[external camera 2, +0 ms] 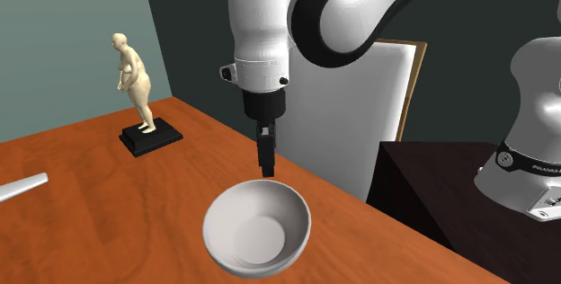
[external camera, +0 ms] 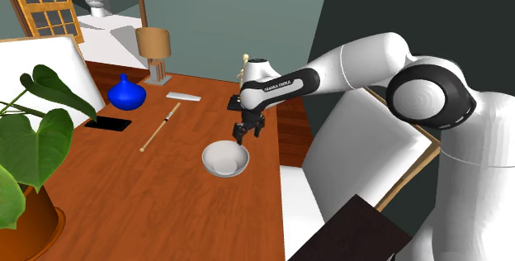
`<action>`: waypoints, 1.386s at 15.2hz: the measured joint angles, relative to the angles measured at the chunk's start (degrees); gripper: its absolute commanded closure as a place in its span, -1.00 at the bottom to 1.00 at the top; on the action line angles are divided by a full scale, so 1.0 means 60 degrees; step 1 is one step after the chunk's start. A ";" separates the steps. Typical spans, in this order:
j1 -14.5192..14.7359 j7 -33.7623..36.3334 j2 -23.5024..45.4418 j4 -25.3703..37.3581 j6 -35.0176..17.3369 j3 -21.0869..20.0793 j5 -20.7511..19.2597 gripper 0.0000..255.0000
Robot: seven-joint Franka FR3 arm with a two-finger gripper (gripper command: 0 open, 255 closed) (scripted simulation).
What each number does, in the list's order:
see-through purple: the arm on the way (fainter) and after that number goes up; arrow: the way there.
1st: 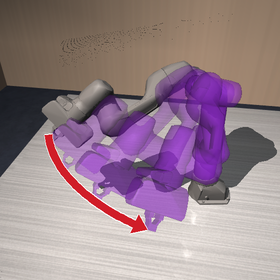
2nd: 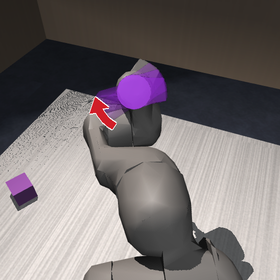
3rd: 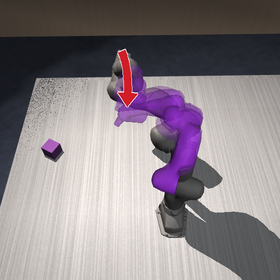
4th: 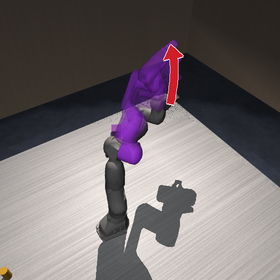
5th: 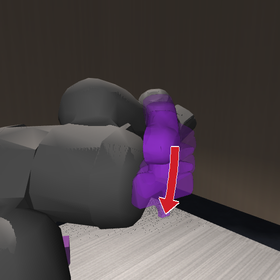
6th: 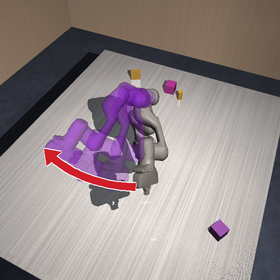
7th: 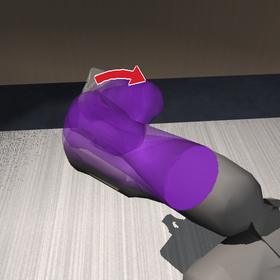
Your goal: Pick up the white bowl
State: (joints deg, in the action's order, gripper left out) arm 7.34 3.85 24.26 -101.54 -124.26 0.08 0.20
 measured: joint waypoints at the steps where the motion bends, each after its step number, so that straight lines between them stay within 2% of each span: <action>1: -0.0001 -0.0010 0.0107 0.0048 -0.0070 -0.0005 0.0004 -1.00; 8: 0.0022 0.0012 0.0657 -0.0034 -0.0714 -0.0018 0.0007 -1.00; 9: 0.0019 0.0008 0.0670 -0.0059 -0.0750 -0.0017 0.0008 1.00; 21: 0.0022 0.0011 0.0612 -0.0038 -0.0676 -0.0017 0.0007 1.00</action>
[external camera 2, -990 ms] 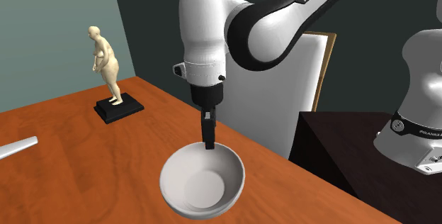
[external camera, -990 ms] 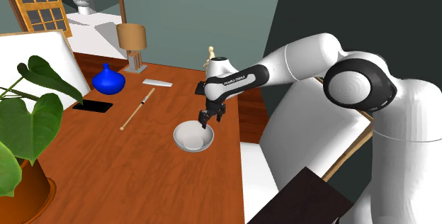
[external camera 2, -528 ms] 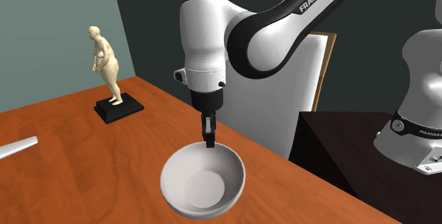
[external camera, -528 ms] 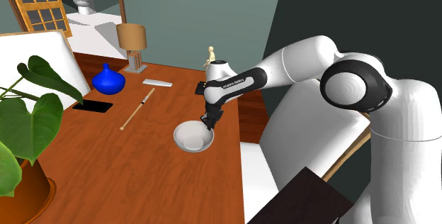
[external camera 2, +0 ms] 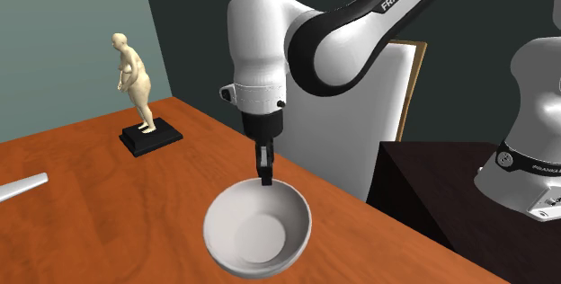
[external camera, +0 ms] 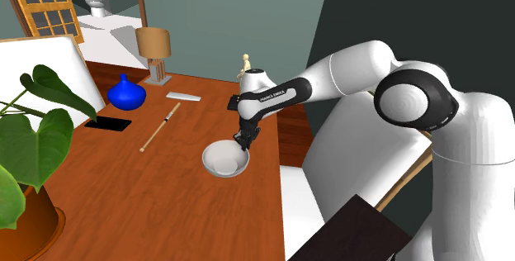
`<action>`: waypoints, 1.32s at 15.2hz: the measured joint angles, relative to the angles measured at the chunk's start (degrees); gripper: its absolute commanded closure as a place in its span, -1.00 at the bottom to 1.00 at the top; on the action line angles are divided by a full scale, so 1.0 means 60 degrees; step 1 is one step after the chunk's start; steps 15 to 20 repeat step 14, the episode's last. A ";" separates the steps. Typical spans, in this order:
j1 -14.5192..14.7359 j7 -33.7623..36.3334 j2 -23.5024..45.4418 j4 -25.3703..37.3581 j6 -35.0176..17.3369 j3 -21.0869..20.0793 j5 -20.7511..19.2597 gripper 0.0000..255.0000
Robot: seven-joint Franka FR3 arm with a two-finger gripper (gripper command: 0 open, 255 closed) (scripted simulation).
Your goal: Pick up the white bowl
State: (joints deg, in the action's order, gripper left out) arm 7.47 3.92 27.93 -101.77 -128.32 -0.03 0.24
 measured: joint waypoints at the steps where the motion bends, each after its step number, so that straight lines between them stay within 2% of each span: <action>1: 0.0010 0.0014 -0.0083 -0.0006 0.0078 -0.0003 -0.0001 1.00; 14: 0.0002 0.0009 -0.0874 0.0506 0.1382 0.0000 -0.0004 1.00; 20: 0.0002 0.0009 -0.0874 0.0506 0.1382 0.0000 -0.0004 1.00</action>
